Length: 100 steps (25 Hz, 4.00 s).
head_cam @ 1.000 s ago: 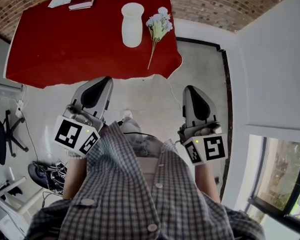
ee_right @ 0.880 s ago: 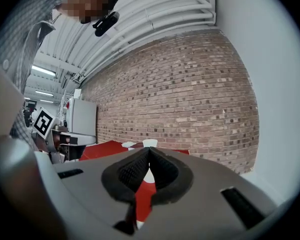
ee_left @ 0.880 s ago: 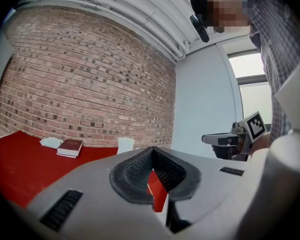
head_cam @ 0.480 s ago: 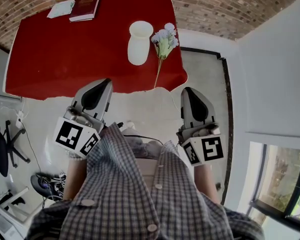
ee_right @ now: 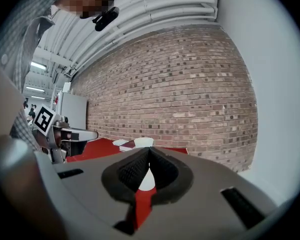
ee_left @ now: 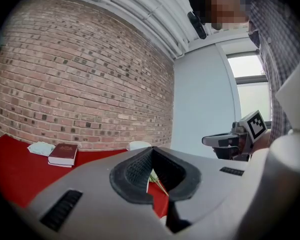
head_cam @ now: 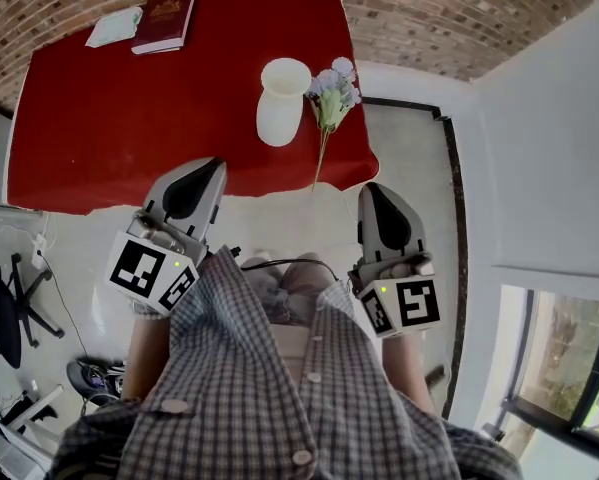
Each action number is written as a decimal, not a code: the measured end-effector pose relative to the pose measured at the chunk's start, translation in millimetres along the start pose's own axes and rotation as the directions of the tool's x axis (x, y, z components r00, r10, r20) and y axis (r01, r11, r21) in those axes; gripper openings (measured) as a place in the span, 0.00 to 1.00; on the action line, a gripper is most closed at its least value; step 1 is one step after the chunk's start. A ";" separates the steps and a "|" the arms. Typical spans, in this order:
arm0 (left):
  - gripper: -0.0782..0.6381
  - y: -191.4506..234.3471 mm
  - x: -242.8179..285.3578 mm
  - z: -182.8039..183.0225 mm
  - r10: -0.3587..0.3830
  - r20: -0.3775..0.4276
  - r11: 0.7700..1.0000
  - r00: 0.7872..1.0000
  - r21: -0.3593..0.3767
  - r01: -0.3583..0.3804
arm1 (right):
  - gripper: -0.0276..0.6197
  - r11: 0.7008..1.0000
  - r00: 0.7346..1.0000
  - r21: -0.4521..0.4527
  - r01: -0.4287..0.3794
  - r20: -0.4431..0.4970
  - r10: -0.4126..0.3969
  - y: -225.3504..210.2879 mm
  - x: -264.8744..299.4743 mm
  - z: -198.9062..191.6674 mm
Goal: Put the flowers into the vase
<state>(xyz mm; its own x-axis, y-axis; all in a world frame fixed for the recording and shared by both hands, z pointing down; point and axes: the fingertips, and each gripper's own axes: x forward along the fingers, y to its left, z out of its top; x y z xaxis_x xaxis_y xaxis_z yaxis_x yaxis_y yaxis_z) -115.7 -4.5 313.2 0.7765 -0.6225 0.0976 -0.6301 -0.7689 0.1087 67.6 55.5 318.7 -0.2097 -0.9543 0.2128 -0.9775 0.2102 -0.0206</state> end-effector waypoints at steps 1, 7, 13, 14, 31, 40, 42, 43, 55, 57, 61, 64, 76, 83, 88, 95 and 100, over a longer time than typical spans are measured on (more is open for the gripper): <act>0.12 0.5 1.9 -1.7 -0.003 -0.006 1.000 1.000 -0.003 0.003 | 0.05 1.000 1.000 0.006 0.004 -0.005 -0.004 -1.1 0.2 -1.6; 0.12 0.1 18.9 -9.2 -0.006 -0.030 1.000 1.000 -0.005 0.006 | 0.05 1.000 1.000 0.010 -0.001 -0.018 0.001 -15.5 8.9 -6.5; 0.12 7.9 40.5 -9.0 0.033 -0.044 0.999 0.998 0.013 -0.033 | 0.05 0.999 0.998 0.001 -0.053 -0.028 0.053 -29.2 37.9 1.2; 0.12 8.9 45.1 -8.1 0.039 -0.041 0.999 0.998 0.007 -0.038 | 0.05 0.998 0.998 -0.007 -0.065 -0.014 0.065 -32.1 43.6 5.8; 0.35 30.5 125.4 -39.1 0.125 -0.182 0.992 0.975 0.056 -0.117 | 0.05 0.969 0.968 -0.044 -0.244 -0.071 0.240 -81.4 125.2 18.5; 0.54 35.2 143.4 -72.1 0.133 -0.304 0.990 0.944 0.077 -0.115 | 0.05 0.950 0.949 -0.041 -0.308 -0.083 0.304 -90.4 150.7 19.0; 0.55 34.9 148.5 -78.3 0.131 -0.314 0.991 0.940 0.065 -0.116 | 0.05 0.949 0.947 -0.037 -0.312 -0.089 0.308 -93.6 153.4 17.7; 0.55 34.9 151.4 -80.7 0.131 -0.318 0.991 0.939 0.062 -0.117 | 0.05 0.949 0.947 -0.035 -0.313 -0.092 0.309 -95.2 154.3 16.7; 0.56 42.6 180.1 -85.6 0.170 -0.312 0.985 0.935 0.084 -0.151 | 0.05 0.952 0.946 -0.016 -0.305 -0.122 0.301 -122.3 157.3 1.6; 0.55 44.8 180.2 -85.3 0.180 -0.309 0.983 0.934 0.083 -0.162 | 0.05 0.952 0.944 -0.016 -0.307 -0.132 0.302 -124.3 158.3 -1.5; 0.55 43.6 181.2 -85.7 0.165 -0.310 0.985 0.936 0.090 -0.144 | 0.05 0.953 0.942 -0.016 -0.303 -0.160 0.296 -127.0 162.7 -9.7; 0.55 42.9 181.2 -86.0 0.144 -0.320 0.988 0.936 0.093 -0.120 | 0.05 0.955 0.935 -0.003 -0.296 -0.206 0.289 -126.0 167.0 -20.7; 0.55 45.0 184.3 -85.3 0.018 -0.356 0.993 0.935 0.113 0.024 | 0.09 0.971 0.866 0.046 -0.234 -0.445 0.230 -113.7 194.3 -78.5; 0.55 46.2 186.9 -84.5 -0.041 -0.361 0.989 0.932 0.120 0.090 | 0.43 0.966 0.821 0.229 -0.116 -0.526 0.223 -115.4 212.8 -125.7; 0.55 45.9 187.8 -84.1 -0.074 -0.364 0.984 0.928 0.124 0.127 | 0.50 0.961 0.782 0.268 -0.060 -0.585 0.212 -114.2 231.8 -150.3; 0.55 44.7 187.1 -87.9 -0.102 -0.379 0.978 0.920 0.131 0.162 | 0.55 0.975 0.725 0.218 -0.046 -0.664 0.183 -104.3 260.0 -178.5; 0.55 45.8 186.6 -87.8 -0.108 -0.380 0.976 0.919 0.135 0.171 | 0.41 0.991 0.710 0.121 -0.051 -0.694 0.121 -107.4 270.5 -187.8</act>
<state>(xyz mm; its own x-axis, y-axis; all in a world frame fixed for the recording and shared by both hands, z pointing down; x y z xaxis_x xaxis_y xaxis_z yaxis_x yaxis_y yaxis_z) -0.3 -143.1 423.2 0.7788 -0.4332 0.4536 -0.4814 -0.8765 -0.0106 120.6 -185.3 561.9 -0.2502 -0.5048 0.8262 -0.9613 0.2313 -0.1498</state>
